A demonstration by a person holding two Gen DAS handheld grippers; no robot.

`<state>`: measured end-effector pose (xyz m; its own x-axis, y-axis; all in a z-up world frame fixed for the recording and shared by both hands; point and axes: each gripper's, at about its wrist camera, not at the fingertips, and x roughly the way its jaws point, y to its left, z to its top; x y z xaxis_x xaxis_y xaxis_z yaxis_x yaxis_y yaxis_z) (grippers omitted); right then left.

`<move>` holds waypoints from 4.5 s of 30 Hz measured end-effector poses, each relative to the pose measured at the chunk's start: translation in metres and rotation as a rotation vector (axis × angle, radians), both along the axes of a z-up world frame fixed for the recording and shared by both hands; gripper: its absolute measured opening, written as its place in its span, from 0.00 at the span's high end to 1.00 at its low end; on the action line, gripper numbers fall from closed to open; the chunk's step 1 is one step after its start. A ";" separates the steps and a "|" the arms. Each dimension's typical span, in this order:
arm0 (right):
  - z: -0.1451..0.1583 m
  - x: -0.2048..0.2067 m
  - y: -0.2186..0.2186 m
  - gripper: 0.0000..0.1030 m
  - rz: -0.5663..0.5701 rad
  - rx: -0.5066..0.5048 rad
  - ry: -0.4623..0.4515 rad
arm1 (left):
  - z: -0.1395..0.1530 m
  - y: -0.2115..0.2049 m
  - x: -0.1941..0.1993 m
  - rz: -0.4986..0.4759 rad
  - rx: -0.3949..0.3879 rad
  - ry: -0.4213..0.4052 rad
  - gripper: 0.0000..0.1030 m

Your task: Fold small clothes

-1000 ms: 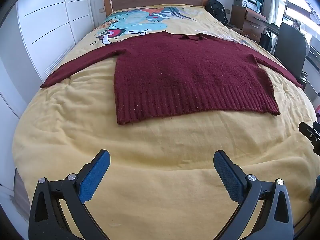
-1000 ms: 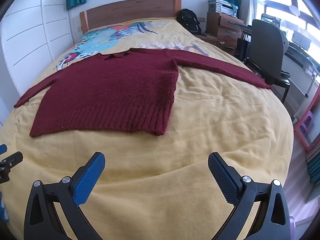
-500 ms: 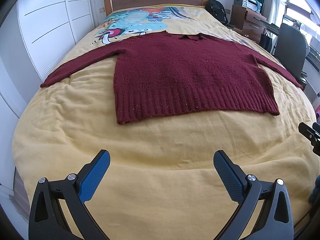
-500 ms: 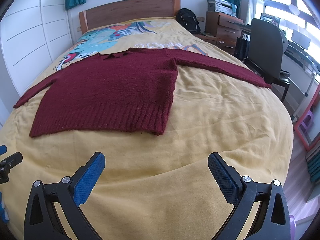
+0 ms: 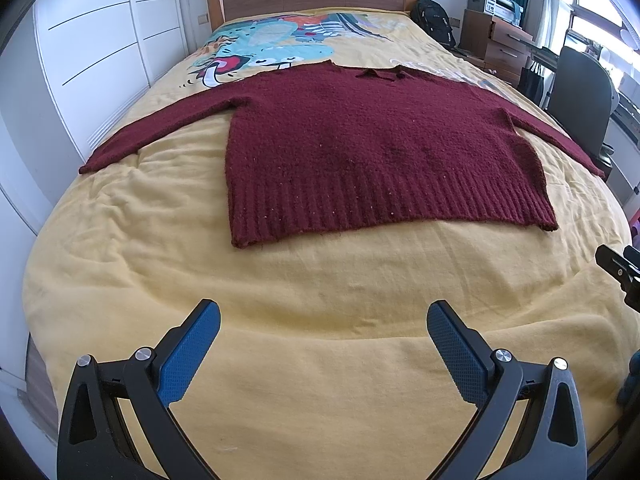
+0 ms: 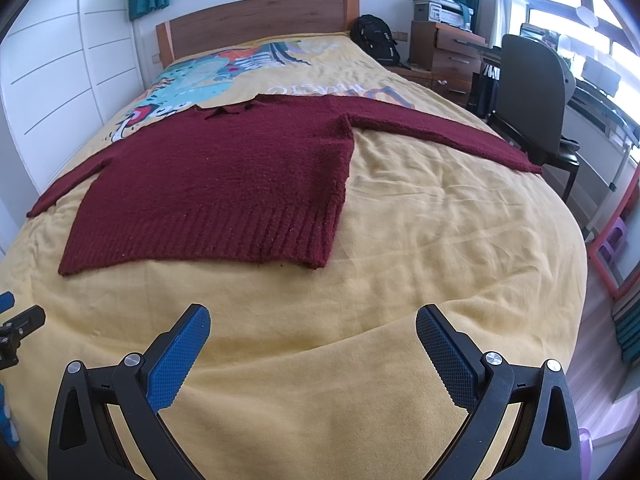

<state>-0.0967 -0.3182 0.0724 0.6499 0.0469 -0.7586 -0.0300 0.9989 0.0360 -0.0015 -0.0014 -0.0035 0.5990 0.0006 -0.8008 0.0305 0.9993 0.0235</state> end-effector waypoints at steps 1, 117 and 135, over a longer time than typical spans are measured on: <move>0.000 0.000 0.000 0.00 0.000 0.000 0.001 | 0.000 0.000 0.001 0.000 0.000 0.001 0.01; 0.010 0.106 -0.109 0.00 -0.154 0.262 0.035 | 0.091 -0.005 0.095 0.214 0.086 0.026 0.01; -0.053 0.194 -0.249 0.00 -0.414 0.285 0.116 | 0.088 -0.003 0.153 0.264 0.031 0.075 0.01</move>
